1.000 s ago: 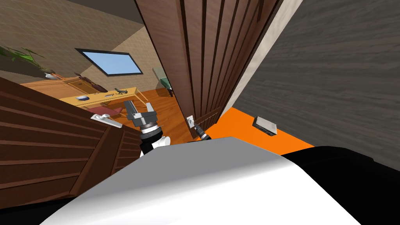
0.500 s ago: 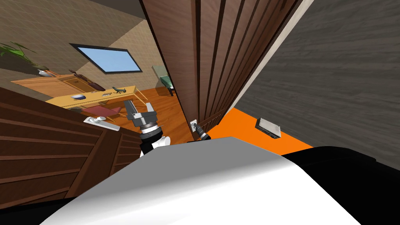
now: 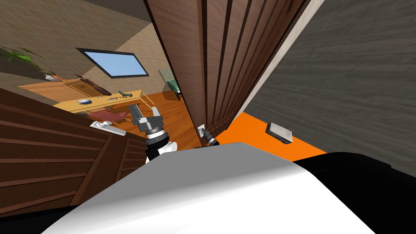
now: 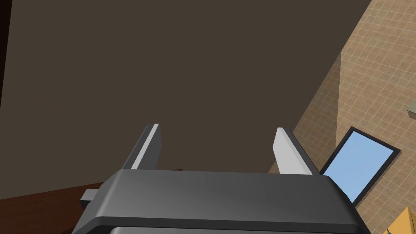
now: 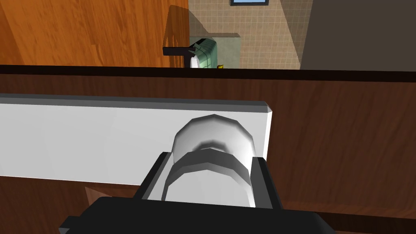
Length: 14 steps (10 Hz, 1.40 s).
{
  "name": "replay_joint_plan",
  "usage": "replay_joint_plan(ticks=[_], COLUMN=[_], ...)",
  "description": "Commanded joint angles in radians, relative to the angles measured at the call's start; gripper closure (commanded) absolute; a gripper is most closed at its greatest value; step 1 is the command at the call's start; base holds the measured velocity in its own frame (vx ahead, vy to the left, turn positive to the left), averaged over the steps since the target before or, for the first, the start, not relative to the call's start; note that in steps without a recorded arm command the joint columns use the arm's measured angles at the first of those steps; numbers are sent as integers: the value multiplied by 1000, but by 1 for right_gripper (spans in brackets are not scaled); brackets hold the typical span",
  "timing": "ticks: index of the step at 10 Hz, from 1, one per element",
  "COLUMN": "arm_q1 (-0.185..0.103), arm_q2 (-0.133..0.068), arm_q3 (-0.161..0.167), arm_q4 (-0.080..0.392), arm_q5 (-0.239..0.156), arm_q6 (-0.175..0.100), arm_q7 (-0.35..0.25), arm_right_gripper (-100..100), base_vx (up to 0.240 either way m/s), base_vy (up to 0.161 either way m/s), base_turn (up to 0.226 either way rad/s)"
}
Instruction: Push the door open
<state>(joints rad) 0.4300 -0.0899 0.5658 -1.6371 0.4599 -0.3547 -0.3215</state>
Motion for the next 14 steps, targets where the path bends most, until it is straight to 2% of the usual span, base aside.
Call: replay_joint_plan(ticks=[1, 4, 8, 11, 14], arm_q1=[-7, -19, -43, -67, -82], arm_q2=[0, 2, 9, 22, 33], arm_q3=[-17, -42, -96, -149, -183], arm_q4=[5, 13, 30, 47, 57], arm_q5=[-7, -17, -39, -61, -74], arm_q6=[3, 7, 17, 26, 32], arm_q7=[5, 12, 28, 43, 52], arm_right_gripper=[100, 100, 100, 100, 100], base_vx=[64, 126, 139, 133, 108], base_vy=[94, 157, 151, 170, 135], base_turn=[-75, -74, -83, -105, -77])
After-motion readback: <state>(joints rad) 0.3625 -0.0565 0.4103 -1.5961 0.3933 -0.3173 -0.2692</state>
